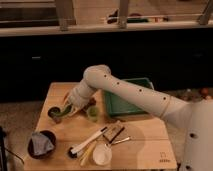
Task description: Place pepper in metal cup
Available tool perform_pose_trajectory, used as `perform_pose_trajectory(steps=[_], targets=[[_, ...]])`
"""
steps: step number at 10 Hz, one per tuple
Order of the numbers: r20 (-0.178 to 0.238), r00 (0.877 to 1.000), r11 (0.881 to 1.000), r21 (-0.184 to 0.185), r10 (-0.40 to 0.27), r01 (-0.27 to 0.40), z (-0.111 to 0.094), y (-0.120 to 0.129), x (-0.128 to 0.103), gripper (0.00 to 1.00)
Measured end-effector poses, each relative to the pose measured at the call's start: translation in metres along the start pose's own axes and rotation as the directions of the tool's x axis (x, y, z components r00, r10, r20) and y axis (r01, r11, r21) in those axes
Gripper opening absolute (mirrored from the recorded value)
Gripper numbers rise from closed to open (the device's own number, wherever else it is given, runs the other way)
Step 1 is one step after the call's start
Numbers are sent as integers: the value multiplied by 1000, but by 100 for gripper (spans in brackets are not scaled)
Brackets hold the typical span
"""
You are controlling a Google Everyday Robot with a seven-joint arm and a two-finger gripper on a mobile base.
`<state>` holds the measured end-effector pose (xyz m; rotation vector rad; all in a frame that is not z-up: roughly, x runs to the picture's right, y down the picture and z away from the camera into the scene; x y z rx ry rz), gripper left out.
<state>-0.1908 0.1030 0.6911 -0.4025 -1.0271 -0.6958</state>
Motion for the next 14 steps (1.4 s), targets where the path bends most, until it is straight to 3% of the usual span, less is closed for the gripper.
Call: perform_pose_trajectory(steps=[3, 7, 12, 13, 14], targets=[[79, 997, 1000, 3, -18, 17, 14, -15, -14, 0], [173, 985, 1000, -5, 8, -7, 28, -32, -28, 0], [245, 967, 997, -34, 72, -66, 39, -40, -30, 0], [292, 950, 994, -56, 105, -93, 47, -43, -30, 0], [310, 944, 993, -62, 112, -98, 50, -44, -31, 0]])
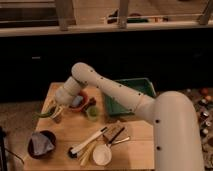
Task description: Place pepper in metal cup
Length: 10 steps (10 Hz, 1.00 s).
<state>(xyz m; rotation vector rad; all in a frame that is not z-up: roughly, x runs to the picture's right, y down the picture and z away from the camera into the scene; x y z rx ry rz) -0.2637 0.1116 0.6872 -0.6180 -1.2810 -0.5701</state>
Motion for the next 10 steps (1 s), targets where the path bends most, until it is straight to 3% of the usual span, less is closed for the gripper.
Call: perform_pose_trajectory(steps=[10], targets=[[159, 986, 998, -34, 59, -55, 26, -12, 9, 0]])
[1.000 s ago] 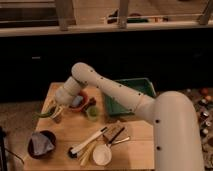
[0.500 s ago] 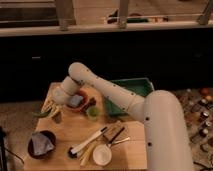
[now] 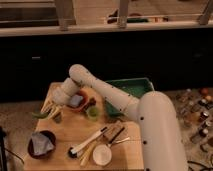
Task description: Place pepper in metal cup
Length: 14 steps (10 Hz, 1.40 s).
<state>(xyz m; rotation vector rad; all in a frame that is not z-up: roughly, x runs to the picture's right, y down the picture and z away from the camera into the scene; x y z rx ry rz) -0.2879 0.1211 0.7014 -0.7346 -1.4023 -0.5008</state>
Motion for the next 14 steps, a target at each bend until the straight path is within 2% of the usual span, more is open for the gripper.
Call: perform_pose_trajectory(steps=[4, 5, 8, 14], targets=[[30, 999, 1000, 6, 30, -30, 4, -1, 9, 0], [50, 998, 999, 25, 39, -40, -1, -6, 14, 0], [80, 995, 997, 49, 54, -58, -3, -13, 21, 0], [131, 988, 994, 61, 85, -94, -3, -16, 31, 0]])
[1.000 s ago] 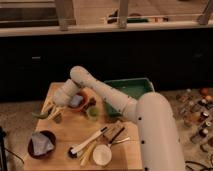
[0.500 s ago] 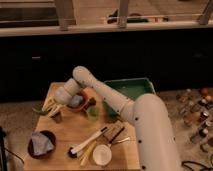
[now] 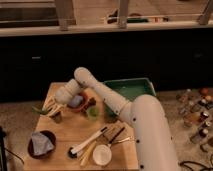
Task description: Place pepper in metal cup
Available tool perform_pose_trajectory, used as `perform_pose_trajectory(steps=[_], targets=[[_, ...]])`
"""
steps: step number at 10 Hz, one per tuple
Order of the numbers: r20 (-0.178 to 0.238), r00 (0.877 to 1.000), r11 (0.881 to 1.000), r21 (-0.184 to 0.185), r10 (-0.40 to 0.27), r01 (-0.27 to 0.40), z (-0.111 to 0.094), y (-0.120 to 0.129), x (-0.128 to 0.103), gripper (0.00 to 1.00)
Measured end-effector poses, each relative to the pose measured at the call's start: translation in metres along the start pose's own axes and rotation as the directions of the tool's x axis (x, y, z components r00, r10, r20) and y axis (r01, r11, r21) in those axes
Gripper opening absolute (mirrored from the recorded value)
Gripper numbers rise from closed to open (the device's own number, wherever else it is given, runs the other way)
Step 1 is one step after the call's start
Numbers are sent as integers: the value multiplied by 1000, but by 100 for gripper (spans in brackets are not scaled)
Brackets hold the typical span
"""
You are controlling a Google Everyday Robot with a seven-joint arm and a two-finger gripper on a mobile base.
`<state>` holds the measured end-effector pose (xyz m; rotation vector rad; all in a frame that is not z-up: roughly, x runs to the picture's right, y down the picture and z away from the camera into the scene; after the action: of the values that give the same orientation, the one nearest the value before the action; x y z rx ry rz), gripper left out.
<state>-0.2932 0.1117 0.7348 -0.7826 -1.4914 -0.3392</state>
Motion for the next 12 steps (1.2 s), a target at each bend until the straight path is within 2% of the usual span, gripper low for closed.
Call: perform_pose_trajectory(steps=[1, 2, 3, 5, 8, 9, 10, 12], targets=[[9, 1000, 1000, 0, 6, -6, 0, 0, 1, 2], [19, 1000, 1000, 1, 12, -12, 0, -1, 3, 10], [32, 999, 1000, 0, 19, -19, 0, -3, 4, 22], [46, 999, 1000, 0, 30, -30, 0, -4, 6, 39], [54, 998, 999, 4, 40, -41, -3, -5, 9, 70], [55, 998, 999, 3, 43, -43, -3, -4, 9, 77], [56, 997, 999, 7, 46, -46, -5, -4, 11, 80], [56, 997, 999, 12, 51, -52, -7, -4, 14, 80]])
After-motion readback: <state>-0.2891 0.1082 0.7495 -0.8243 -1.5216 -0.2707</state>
